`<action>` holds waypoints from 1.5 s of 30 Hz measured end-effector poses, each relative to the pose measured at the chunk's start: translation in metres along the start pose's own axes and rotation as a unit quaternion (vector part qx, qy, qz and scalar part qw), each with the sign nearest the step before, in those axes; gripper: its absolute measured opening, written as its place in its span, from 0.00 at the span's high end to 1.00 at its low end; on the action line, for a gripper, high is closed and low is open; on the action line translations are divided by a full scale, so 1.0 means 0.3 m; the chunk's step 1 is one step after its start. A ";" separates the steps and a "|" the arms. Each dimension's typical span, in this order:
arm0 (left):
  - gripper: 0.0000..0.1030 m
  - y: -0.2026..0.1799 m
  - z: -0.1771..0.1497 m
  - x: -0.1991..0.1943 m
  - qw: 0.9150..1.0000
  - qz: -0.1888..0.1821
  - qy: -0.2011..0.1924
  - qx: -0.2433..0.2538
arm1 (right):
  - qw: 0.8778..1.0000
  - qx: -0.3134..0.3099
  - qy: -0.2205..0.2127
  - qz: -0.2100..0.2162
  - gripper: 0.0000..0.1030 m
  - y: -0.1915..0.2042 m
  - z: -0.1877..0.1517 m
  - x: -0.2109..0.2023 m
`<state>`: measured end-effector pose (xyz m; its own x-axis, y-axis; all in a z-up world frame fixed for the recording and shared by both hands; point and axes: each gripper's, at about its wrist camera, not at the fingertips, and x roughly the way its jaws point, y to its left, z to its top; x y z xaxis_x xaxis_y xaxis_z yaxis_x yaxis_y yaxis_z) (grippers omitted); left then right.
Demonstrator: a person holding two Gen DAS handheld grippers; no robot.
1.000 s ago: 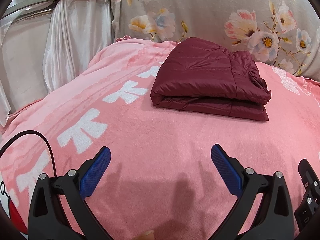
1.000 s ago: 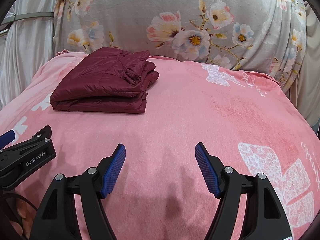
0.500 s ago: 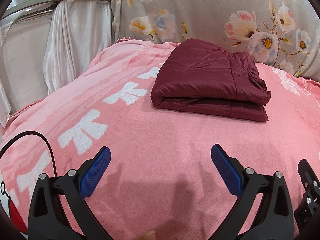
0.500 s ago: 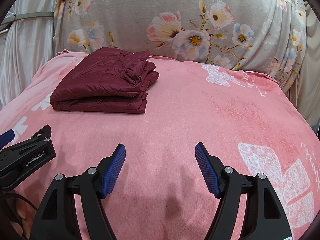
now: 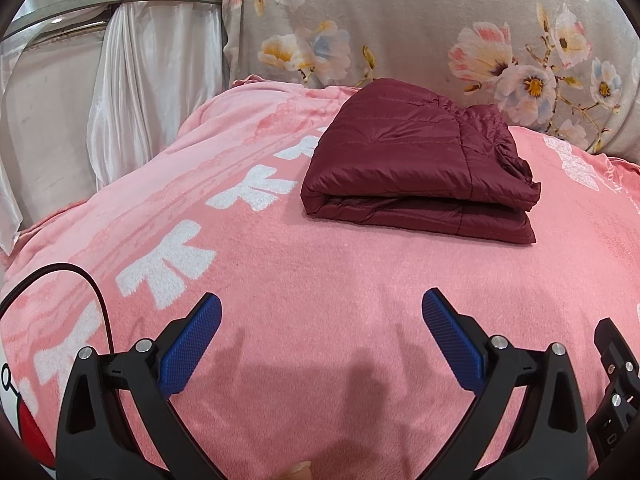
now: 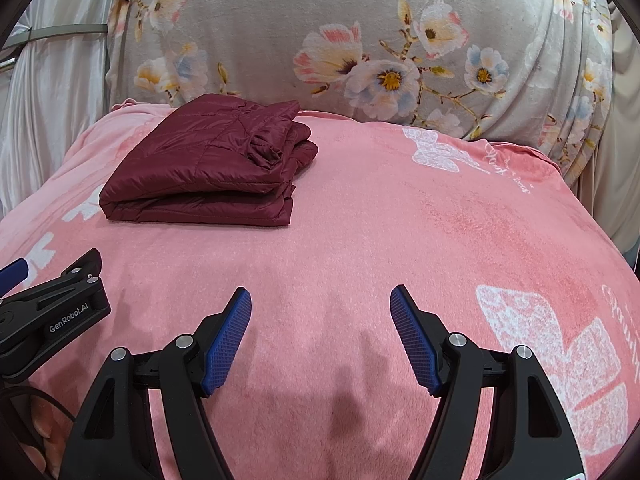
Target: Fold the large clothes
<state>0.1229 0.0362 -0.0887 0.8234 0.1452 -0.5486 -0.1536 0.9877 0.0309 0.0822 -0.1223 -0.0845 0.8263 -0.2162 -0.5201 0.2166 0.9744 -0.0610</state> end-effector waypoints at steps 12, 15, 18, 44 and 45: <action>0.05 -0.007 0.007 -0.010 1.000 0.001 -0.005 0.002 | 1.000 0.000 0.000 -0.001 0.32 0.003 0.000 0.001; 0.05 -0.007 0.009 -0.011 1.000 0.002 -0.005 0.002 | 1.000 0.001 0.000 0.000 0.32 0.002 0.000 0.001; 0.05 -0.008 0.008 -0.013 1.000 0.001 -0.005 0.001 | 1.000 0.000 0.000 0.000 0.32 0.002 0.000 0.001; 0.05 -0.020 0.000 -0.017 1.000 -0.005 -0.009 0.001 | 1.000 -0.002 -0.001 -0.001 0.32 0.010 0.000 0.001; 0.05 -0.018 0.003 -0.015 1.000 -0.005 -0.010 0.001 | 1.000 -0.002 -0.001 -0.001 0.32 0.009 0.001 0.001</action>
<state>0.1207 0.0304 -0.0857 0.8352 0.1364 -0.5328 -0.1441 0.9892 0.0274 0.0833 -0.1197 -0.0847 0.8266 -0.2182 -0.5188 0.2161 0.9742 -0.0655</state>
